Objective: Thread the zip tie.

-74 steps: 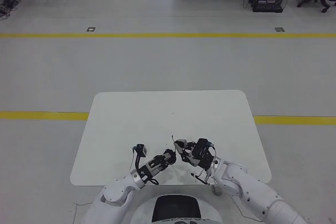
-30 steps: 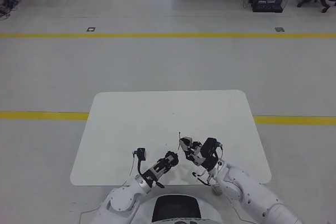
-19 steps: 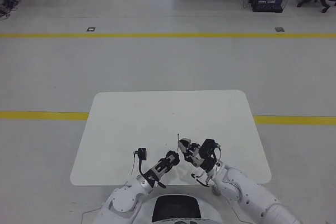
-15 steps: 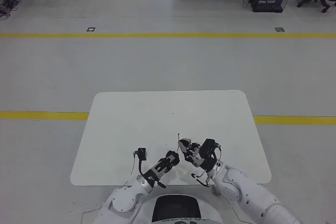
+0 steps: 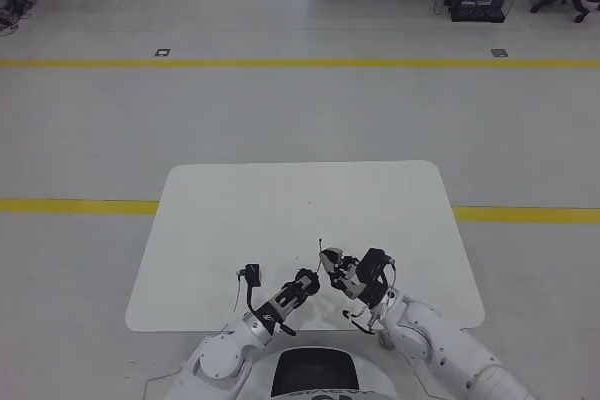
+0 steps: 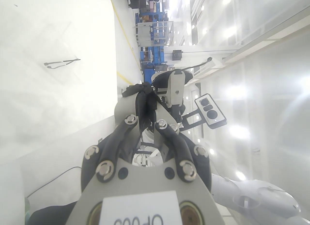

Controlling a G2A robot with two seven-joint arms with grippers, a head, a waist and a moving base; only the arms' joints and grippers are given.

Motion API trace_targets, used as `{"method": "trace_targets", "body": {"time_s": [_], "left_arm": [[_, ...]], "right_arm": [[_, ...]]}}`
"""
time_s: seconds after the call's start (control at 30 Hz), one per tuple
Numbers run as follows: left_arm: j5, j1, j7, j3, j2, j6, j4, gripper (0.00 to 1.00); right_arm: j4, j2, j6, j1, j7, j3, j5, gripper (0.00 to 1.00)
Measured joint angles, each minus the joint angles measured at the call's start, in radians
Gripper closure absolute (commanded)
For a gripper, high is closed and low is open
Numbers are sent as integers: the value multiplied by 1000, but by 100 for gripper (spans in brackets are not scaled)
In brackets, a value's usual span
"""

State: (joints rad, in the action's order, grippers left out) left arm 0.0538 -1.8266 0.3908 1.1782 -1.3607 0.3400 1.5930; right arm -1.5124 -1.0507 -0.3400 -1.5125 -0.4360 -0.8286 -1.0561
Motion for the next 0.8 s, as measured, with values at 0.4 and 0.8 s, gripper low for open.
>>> {"method": "trace_targets", "body": {"time_s": [0.4,0.8], "left_arm": [[0,0,0,0,0,0,0,100],[0,0,0,0,0,0,0,100]], "right_arm": [[3,-2,0,3,-4,6,2,100],[14,-5,0,13,-4,17,7,100]]}}
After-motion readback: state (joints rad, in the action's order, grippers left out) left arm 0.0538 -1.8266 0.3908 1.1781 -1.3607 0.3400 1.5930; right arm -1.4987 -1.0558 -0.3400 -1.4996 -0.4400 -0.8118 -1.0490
